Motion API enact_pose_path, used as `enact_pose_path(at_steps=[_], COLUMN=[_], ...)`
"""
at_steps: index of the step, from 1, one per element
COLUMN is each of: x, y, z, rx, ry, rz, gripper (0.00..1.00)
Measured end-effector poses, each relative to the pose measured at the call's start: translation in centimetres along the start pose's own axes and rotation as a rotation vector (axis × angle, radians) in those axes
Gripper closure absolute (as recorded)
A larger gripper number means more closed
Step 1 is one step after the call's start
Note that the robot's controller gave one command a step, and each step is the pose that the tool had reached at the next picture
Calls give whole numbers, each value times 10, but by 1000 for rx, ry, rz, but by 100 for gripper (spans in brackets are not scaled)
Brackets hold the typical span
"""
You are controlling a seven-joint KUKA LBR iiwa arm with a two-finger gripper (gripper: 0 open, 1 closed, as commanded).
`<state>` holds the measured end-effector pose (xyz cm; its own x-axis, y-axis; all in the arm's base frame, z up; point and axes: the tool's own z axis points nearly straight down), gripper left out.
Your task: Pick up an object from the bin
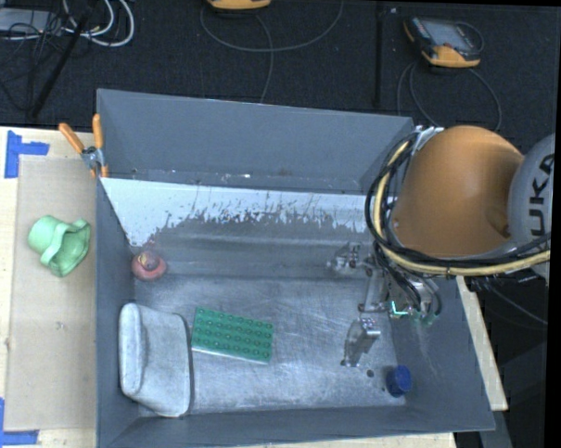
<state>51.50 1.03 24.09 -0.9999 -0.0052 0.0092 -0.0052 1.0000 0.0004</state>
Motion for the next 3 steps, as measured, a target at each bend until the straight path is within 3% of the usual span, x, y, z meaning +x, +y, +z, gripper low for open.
enact_pose_path(at_steps=[1,2,3], x=[-19,-55,-57], y=[97,89,89], z=[77,172,165], rx=[-2,0,-1], ry=[-2,-12,-18], rz=[-93,-138,-135], gripper=[0,0,100])
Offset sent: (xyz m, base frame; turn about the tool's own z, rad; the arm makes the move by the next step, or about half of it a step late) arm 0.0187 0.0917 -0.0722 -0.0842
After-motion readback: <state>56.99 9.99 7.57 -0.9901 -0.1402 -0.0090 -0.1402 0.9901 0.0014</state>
